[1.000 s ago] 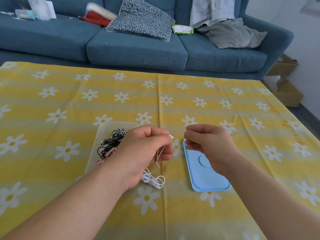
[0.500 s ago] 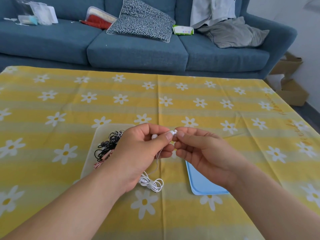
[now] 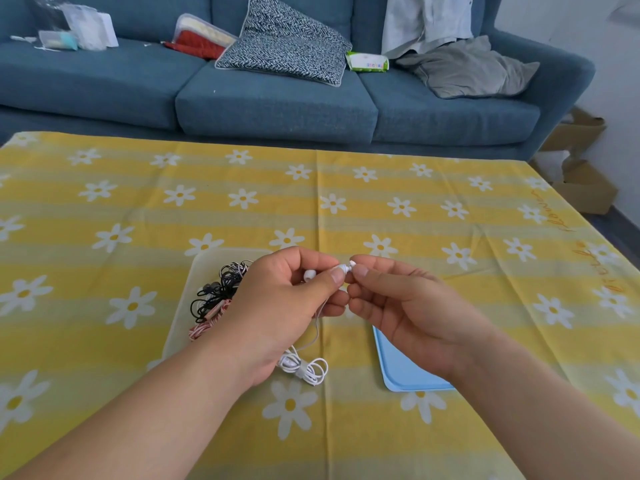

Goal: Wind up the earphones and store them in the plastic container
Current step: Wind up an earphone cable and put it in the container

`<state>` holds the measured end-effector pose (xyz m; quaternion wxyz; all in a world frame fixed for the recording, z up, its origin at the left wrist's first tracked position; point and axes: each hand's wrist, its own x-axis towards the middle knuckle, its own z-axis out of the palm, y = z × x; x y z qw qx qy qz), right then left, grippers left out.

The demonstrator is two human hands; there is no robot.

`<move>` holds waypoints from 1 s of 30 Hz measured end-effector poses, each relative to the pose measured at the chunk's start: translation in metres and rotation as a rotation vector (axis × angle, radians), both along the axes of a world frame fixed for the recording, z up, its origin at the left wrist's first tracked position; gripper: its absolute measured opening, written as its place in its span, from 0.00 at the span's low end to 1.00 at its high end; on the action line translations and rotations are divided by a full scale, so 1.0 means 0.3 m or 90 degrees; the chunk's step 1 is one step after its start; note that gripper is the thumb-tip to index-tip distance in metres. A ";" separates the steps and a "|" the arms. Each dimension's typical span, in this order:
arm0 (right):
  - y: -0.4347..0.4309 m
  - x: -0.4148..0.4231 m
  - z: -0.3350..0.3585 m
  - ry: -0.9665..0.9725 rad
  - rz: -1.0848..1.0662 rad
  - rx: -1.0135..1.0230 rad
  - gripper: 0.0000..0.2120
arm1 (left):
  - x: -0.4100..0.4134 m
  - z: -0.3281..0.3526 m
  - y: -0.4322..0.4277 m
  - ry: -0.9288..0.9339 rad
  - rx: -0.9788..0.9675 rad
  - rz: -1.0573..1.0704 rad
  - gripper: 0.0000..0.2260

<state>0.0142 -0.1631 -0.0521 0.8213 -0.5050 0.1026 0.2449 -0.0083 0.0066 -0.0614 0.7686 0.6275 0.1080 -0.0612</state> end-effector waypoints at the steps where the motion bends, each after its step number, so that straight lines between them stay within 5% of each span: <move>1: -0.001 0.001 0.000 0.001 0.000 0.000 0.14 | 0.000 0.001 0.000 -0.001 0.001 0.000 0.04; 20: -0.001 -0.001 -0.008 -0.031 -0.009 -0.045 0.20 | 0.003 -0.011 0.003 -0.004 0.015 0.003 0.04; 30: 0.016 -0.015 -0.015 -0.035 -0.029 -0.024 0.13 | 0.008 -0.017 0.000 -0.004 0.011 0.025 0.04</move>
